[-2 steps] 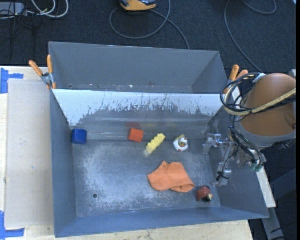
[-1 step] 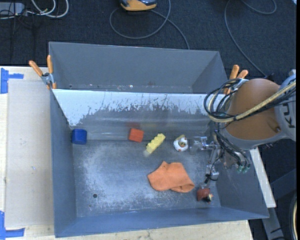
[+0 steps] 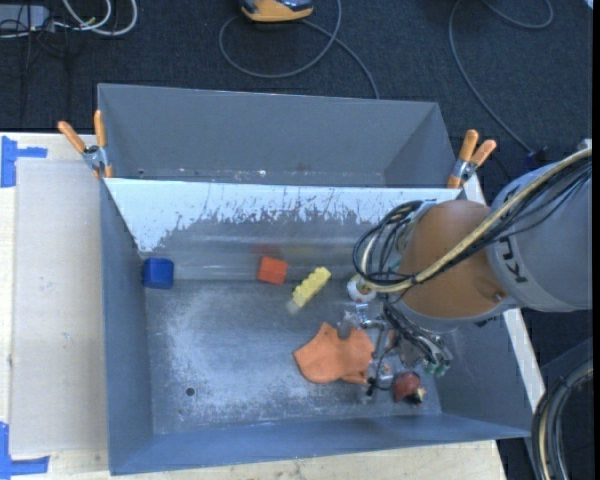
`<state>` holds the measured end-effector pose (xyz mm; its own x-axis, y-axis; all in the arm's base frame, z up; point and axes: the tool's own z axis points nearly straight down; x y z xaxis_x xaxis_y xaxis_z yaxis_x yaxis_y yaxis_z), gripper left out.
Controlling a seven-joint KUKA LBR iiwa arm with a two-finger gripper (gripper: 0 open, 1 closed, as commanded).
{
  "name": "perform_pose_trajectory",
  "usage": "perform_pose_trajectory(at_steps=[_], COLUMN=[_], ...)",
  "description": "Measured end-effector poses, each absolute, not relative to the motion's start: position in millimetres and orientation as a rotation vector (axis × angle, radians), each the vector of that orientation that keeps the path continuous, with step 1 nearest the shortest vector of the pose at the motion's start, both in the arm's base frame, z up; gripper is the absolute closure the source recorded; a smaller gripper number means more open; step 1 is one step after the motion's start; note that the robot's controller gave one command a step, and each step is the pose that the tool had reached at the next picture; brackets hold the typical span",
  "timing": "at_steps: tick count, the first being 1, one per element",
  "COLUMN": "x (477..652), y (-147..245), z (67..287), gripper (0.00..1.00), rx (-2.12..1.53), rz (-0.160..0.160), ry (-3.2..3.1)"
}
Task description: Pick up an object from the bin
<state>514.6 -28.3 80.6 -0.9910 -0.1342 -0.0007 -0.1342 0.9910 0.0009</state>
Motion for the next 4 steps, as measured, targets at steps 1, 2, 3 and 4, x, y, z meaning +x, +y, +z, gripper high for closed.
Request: perform_pose_trajectory(at_steps=[1,2,3,4], x=[505.5,507.1,507.1,505.2], y=[-8,-6,-6,-5], z=[51,70,70,70], gripper=[0.00,1.00,1.00,1.00], rx=[-0.173,0.220,0.219,0.225], rz=[0.004,0.001,0.001,0.001], ry=[3.142,3.133,3.134,3.134])
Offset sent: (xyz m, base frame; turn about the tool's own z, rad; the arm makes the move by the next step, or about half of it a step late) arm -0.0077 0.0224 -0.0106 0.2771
